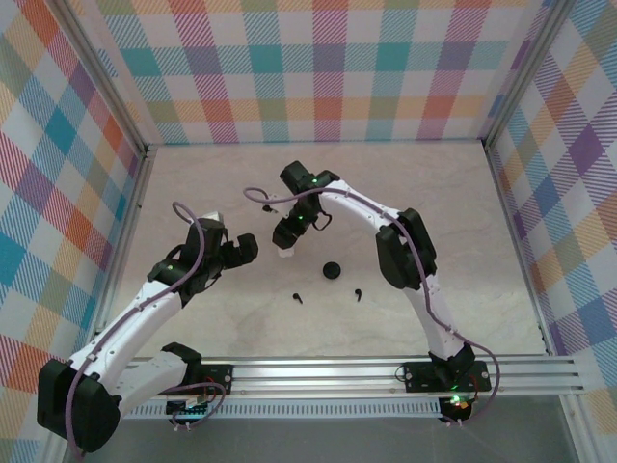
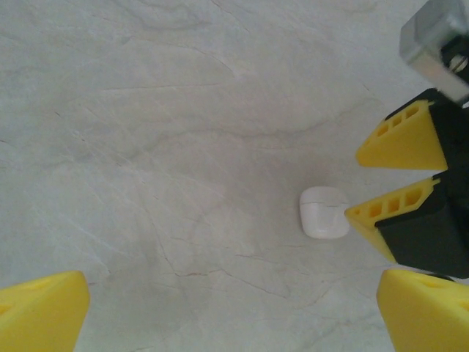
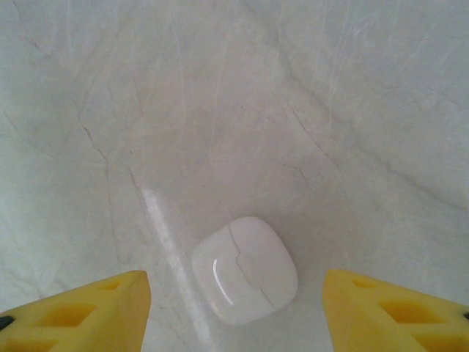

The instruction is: Insert the wireless bluetooth earbuds into the charging case

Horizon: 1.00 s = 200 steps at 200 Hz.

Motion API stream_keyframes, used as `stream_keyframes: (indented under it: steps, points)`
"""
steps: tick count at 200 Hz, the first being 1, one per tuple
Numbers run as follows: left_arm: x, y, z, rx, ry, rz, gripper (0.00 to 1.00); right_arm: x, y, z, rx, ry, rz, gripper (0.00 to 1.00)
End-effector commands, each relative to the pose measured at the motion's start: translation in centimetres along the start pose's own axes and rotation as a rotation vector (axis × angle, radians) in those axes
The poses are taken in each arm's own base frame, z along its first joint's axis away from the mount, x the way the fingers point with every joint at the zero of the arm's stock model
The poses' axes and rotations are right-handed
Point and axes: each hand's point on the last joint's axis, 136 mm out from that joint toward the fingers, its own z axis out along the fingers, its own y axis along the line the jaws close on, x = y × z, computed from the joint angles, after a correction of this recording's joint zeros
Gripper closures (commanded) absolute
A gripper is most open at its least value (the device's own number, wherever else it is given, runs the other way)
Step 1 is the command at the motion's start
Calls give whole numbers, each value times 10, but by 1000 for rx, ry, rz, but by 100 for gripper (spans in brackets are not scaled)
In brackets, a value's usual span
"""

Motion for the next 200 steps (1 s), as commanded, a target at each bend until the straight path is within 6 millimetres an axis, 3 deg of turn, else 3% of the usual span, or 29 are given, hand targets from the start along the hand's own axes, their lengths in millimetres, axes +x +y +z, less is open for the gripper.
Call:
stream_keyframes:
  steps: [1, 26, 54, 71, 91, 130, 200]
  points:
    - [4, -12, -2, 66, 51, 1, 0, -4, 6, -38, 38, -37, 113, 37]
    - [17, -31, 8, 159, 134, -18, 4, 26, -7, -60, 155, -8, 320, 37]
    - [29, -50, 22, 232, 207, -44, 11, 90, -8, -69, 225, 84, 540, 34]
    - [36, -60, 28, 245, 244, -25, 12, 122, -2, -66, 249, 112, 552, 33]
    - [45, -72, 36, 259, 291, 3, 12, 145, 3, -60, 249, 118, 504, 31]
    - [59, -86, 47, 271, 358, 24, 17, 160, -7, -50, 296, 220, 488, 29]
    - [60, -79, 50, 222, 357, 55, 17, 148, -7, -17, 286, 285, 504, 27]
